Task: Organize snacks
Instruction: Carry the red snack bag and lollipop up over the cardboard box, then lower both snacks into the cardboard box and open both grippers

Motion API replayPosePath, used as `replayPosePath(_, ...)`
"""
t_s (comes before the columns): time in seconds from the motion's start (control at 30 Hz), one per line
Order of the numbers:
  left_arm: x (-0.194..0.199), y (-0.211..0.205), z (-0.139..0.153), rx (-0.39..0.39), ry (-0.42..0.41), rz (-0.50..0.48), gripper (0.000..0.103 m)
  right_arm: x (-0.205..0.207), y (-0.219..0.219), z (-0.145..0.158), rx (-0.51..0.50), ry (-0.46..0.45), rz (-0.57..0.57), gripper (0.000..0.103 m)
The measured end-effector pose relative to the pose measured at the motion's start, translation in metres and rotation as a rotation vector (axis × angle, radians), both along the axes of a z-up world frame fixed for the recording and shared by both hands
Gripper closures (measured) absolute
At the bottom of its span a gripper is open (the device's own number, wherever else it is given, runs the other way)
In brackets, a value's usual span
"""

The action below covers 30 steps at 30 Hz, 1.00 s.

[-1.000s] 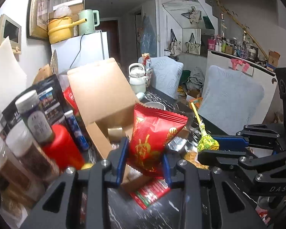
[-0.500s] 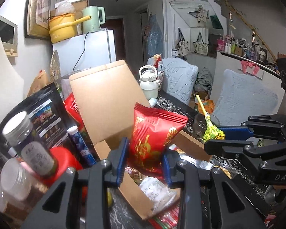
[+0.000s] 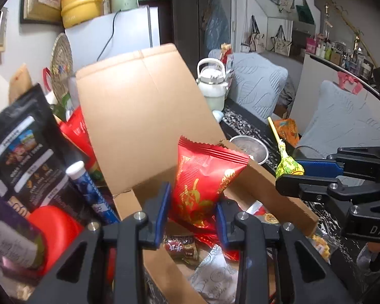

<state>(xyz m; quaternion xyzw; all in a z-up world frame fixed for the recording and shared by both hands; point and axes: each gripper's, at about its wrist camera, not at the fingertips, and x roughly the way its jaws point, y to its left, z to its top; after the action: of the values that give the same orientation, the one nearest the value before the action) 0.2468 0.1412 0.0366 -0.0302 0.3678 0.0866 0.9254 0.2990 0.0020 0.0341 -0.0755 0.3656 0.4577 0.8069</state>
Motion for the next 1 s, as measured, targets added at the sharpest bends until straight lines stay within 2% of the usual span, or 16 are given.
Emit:
replayPosePath(0.4, 0.038, 0.011, -0.041, -0.027, 0.127, 0.021, 0.071, 0.029, 0.027, -0.039, -0.129, 0.03, 0.011, 0.077)
replayPosePath(0.73, 0.044, 0.009, -0.056, -0.028, 0.177, 0.018, 0.071, 0.035, 0.036, -0.058, -0.184, 0.052, 0.011, 0.075)
replayPosePath(0.8, 0.047, 0.007, -0.056, -0.016, 0.185, 0.022, 0.071, 0.035, 0.036, -0.057, -0.192, 0.043, 0.0, 0.062)
replayPosePath(0.83, 0.047, 0.006, -0.056, -0.007, 0.19, 0.028, 0.07, 0.036, 0.036, -0.056, -0.197, 0.039, -0.01, 0.044)
replayPosePath(0.87, 0.048, 0.006, -0.056, -0.005, 0.195, 0.03, 0.07, 0.036, 0.035, -0.055, -0.195, 0.034, -0.025, 0.041)
replayPosePath(0.9, 0.047, 0.005, -0.056, -0.002, 0.202, 0.034, 0.066, 0.036, 0.034, -0.054, -0.191, 0.034, -0.027, 0.041)
replayPosePath(0.97, 0.047, 0.004, -0.056, 0.009, 0.21, 0.043, 0.046, 0.035, 0.033, -0.054, -0.196, 0.035, -0.027, 0.041)
replayPosePath(1.0, 0.046, 0.004, -0.056, 0.021, 0.212, 0.058, 0.032, 0.035, 0.032, -0.053, -0.2, 0.033, -0.03, 0.041)
